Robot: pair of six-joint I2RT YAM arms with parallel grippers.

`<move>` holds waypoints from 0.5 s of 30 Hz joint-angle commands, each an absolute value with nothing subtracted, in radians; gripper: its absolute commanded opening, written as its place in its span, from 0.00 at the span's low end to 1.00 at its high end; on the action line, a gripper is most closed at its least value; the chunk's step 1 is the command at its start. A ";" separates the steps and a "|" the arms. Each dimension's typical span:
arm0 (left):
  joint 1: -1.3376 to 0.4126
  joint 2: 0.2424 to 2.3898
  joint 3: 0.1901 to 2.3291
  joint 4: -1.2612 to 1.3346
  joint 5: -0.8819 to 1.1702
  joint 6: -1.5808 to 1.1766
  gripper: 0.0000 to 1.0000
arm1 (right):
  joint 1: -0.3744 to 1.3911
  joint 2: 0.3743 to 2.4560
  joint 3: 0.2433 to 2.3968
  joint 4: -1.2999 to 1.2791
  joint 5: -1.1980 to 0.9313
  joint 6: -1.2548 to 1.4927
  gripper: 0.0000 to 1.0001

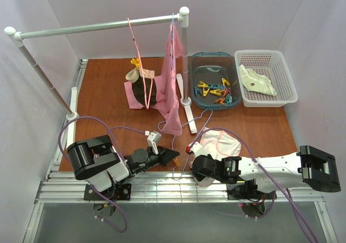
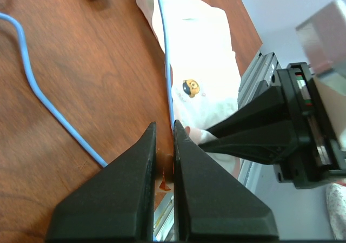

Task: Clip the underwear to the hanger
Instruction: Clamp the underwear onto the hanger.

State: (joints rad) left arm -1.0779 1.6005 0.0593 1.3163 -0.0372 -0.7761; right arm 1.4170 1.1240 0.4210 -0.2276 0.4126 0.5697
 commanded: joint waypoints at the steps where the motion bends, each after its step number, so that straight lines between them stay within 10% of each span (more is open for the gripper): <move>1: -1.085 1.597 0.080 1.695 -0.038 -0.776 0.04 | 1.430 1.062 0.440 -0.246 0.385 0.580 0.08; 15: -1.085 1.644 0.129 1.701 -0.014 -0.785 0.04 | 1.431 1.032 0.396 -0.129 0.339 0.538 0.07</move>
State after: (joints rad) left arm -1.0779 1.6440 0.1139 1.3174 -0.0151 -0.7799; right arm 1.4239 1.0084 0.4091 -0.1791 0.3439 0.5499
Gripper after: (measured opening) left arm 0.055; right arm 0.075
